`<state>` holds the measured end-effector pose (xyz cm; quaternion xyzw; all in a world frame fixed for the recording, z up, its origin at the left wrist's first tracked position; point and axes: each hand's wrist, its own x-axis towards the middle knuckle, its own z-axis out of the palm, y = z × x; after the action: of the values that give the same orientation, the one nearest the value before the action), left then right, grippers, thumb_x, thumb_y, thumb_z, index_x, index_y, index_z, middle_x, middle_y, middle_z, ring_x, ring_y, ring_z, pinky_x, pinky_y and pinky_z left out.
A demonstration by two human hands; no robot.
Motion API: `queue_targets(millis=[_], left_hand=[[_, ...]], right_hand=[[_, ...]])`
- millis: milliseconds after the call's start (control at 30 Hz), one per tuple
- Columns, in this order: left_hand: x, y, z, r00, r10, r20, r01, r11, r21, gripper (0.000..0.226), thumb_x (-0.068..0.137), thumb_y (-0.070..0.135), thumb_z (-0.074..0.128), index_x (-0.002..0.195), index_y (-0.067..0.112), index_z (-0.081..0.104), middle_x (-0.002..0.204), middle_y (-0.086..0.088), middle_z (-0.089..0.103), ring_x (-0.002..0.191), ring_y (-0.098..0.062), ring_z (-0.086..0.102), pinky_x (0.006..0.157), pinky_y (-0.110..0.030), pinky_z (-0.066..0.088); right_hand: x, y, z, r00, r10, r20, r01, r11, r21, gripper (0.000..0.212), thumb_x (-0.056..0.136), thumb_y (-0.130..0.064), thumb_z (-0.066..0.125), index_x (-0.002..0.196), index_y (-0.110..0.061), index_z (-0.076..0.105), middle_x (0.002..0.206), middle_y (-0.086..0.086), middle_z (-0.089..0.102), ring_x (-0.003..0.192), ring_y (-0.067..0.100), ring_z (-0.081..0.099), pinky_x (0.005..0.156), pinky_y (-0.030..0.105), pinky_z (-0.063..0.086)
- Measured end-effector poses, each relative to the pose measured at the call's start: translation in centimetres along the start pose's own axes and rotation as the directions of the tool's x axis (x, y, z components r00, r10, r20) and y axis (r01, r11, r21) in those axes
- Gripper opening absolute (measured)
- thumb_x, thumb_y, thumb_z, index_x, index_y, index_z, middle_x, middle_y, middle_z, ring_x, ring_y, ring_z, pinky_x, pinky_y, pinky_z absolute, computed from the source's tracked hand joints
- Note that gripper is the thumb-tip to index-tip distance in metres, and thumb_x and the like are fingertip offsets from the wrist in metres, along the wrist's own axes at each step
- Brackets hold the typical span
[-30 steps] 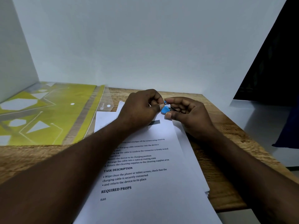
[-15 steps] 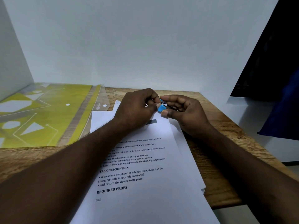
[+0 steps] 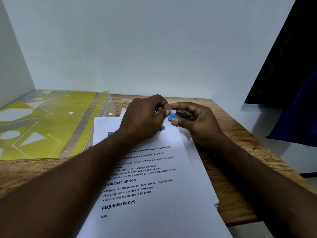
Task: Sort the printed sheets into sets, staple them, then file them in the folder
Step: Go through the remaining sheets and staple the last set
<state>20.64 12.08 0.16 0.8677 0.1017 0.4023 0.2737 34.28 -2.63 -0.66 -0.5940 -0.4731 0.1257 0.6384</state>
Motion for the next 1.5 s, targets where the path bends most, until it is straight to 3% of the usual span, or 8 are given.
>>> queue_targets(millis=[233,433,500,600,833,1033,1200,1500], left_hand=[[0.1,-0.1,0.1,0.999,-0.032,0.006,0.032,0.999,-0.013,0.007,0.091,0.026,0.075,0.087,0.029,0.071,0.072,0.019,0.068,0.076,-0.005,0.063,0.073,-0.03,0.049],[-0.1,0.2,0.0,0.997,-0.074,0.038,0.078,0.991,-0.109,0.008,0.094,0.032,0.076,0.091,0.028,0.07,0.076,0.016,0.068,0.068,0.0,0.061,0.062,-0.026,0.051],[-0.1,0.5,0.0,0.99,-0.101,0.098,0.122,0.964,-0.237,0.025,0.09,0.044,0.079,0.105,0.028,0.067,0.091,0.012,0.067,0.07,0.001,0.062,0.055,-0.018,0.053],[0.1,-0.1,-0.1,0.982,-0.05,0.181,0.066,0.994,-0.087,0.063,0.079,0.063,0.082,0.133,0.036,0.061,0.116,0.017,0.063,0.092,-0.001,0.066,0.071,-0.018,0.055],[0.1,-0.7,0.0,0.958,-0.012,0.288,0.026,0.999,-0.044,0.042,0.083,0.064,0.075,0.113,0.034,0.075,0.093,0.017,0.074,0.077,0.009,0.064,0.063,-0.009,0.039],[0.0,-0.5,-0.3,0.955,0.02,0.295,0.007,0.996,-0.091,0.025,0.098,0.047,0.066,0.117,0.035,0.078,0.075,0.023,0.069,0.065,0.006,0.058,0.06,-0.012,0.038],[-0.1,-0.5,-0.4,0.96,0.045,0.278,-0.017,0.995,-0.102,0.036,0.098,0.052,0.058,0.122,0.033,0.076,0.095,0.01,0.078,0.087,-0.013,0.072,0.079,-0.036,0.05],[0.0,-0.4,-0.5,0.968,0.139,0.211,-0.146,0.989,0.016,0.024,0.098,0.05,0.059,0.108,0.032,0.071,0.083,0.007,0.075,0.07,-0.004,0.066,0.066,-0.028,0.046]], right_hand=[[0.0,0.1,0.1,1.0,0.002,-0.011,-0.002,0.998,-0.055,0.041,0.084,0.012,0.078,0.116,-0.013,0.076,0.112,0.007,0.079,0.106,0.014,0.075,0.089,0.023,0.057],[0.0,0.1,0.2,1.0,-0.03,-0.007,0.029,0.995,-0.1,0.036,0.077,-0.008,0.08,0.109,-0.023,0.078,0.112,0.005,0.08,0.11,0.024,0.076,0.1,0.042,0.059],[-0.2,0.0,0.1,0.999,-0.031,-0.006,0.031,0.994,-0.101,0.034,0.078,-0.009,0.077,0.11,-0.021,0.077,0.111,0.004,0.08,0.109,0.023,0.076,0.098,0.041,0.06],[-0.3,-0.1,0.1,0.999,-0.04,-0.011,0.038,0.987,-0.157,0.035,0.078,-0.011,0.077,0.111,-0.021,0.077,0.112,0.002,0.08,0.11,0.021,0.076,0.099,0.047,0.06],[-0.7,0.1,0.0,0.998,-0.059,-0.037,0.05,0.978,-0.203,0.035,0.075,-0.011,0.079,0.103,-0.022,0.059,0.099,0.007,0.081,0.1,0.026,0.078,0.093,0.061,0.059],[-0.8,0.1,0.0,0.996,-0.082,-0.019,0.076,0.977,-0.197,0.039,0.078,-0.021,0.086,0.108,-0.018,0.062,0.099,0.004,0.077,0.098,0.019,0.077,0.092,0.052,0.062],[-0.7,-0.1,-0.5,0.997,-0.071,0.025,0.074,0.976,-0.206,0.046,0.08,-0.011,0.09,0.109,-0.018,0.054,0.105,0.004,0.08,0.101,0.019,0.078,0.093,0.049,0.062],[-0.8,-0.2,-0.5,0.995,-0.101,-0.02,0.081,0.888,-0.452,0.05,0.076,-0.019,0.095,0.117,-0.019,0.067,0.103,-0.012,0.071,0.077,-0.002,0.062,0.074,0.021,0.051]])
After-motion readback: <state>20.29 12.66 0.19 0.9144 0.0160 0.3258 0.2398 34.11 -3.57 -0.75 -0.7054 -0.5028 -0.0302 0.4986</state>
